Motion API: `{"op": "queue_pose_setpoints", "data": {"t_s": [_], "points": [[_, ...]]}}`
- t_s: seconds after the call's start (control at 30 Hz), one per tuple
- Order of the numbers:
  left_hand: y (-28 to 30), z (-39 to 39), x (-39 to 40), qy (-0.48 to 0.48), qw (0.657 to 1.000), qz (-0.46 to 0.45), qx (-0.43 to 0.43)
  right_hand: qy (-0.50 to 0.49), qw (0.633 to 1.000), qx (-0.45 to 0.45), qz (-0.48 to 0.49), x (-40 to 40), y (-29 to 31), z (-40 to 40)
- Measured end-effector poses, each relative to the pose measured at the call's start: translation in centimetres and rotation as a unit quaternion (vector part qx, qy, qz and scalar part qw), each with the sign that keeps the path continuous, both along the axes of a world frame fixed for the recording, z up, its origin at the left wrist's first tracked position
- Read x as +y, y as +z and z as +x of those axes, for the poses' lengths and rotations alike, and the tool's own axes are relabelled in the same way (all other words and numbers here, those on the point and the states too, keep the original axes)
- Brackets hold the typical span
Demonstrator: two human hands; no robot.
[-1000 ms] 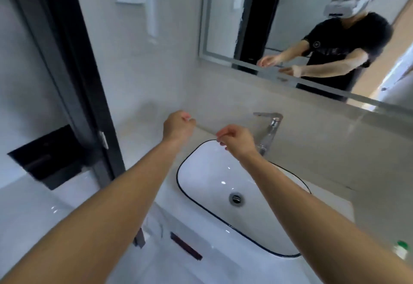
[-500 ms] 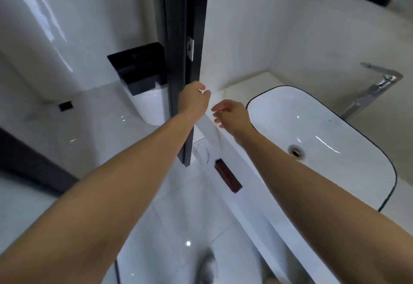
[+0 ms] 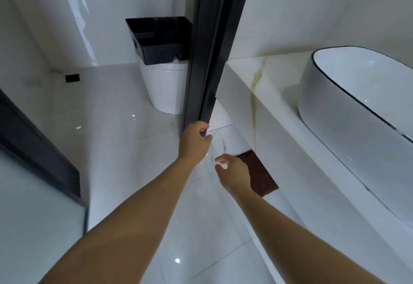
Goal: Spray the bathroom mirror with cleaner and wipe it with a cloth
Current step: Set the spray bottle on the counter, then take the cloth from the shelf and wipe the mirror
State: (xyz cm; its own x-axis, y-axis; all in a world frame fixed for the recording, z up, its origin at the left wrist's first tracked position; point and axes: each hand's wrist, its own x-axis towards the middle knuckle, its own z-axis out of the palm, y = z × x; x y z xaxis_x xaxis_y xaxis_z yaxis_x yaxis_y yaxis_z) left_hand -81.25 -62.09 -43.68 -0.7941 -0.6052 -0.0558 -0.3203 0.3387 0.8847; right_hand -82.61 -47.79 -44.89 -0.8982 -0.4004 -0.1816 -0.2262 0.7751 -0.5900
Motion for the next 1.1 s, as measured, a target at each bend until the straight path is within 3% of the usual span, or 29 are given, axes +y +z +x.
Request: {"op": "queue_pose_setpoints", "data": {"t_s": [0.1,0.23,0.37,0.47,0.67,0.77,0.93,1.1], "points": [[-7.5,-1.0,2.0,-0.066,0.998,-0.017,0.016,-0.024,0.994,0.052,0.089,2.9,-6.8,-0.4],[-15.5,-3.0,4.0,-0.190,0.977,-0.092,0.019,-0.089,0.984,0.072,0.136,6.9,-14.5,-1.8],[-21.7,-6.5,5.4,-0.304,0.933,-0.194,-0.003,-0.150,0.977,0.081,0.129,11.2,-20.5,-4.3],[-25.0,-9.6,6.6,-0.361,0.894,-0.264,-0.009,-0.134,0.976,0.110,0.132,12.7,-23.5,-6.5],[-29.8,-13.2,8.6,-0.399,0.803,-0.441,0.036,-0.089,0.958,0.199,0.185,13.5,-26.1,-8.3],[-30.4,-13.1,8.3,-0.389,0.782,-0.484,0.063,-0.083,0.952,0.217,0.200,13.5,-26.3,-9.0],[-29.4,-12.1,7.8,-0.420,0.759,-0.497,0.031,-0.085,0.955,0.211,0.189,13.2,-25.3,-8.3],[-30.2,-10.8,7.9,-0.434,0.764,-0.466,0.101,-0.059,0.979,0.153,0.119,14.2,-24.4,-6.0]]}}
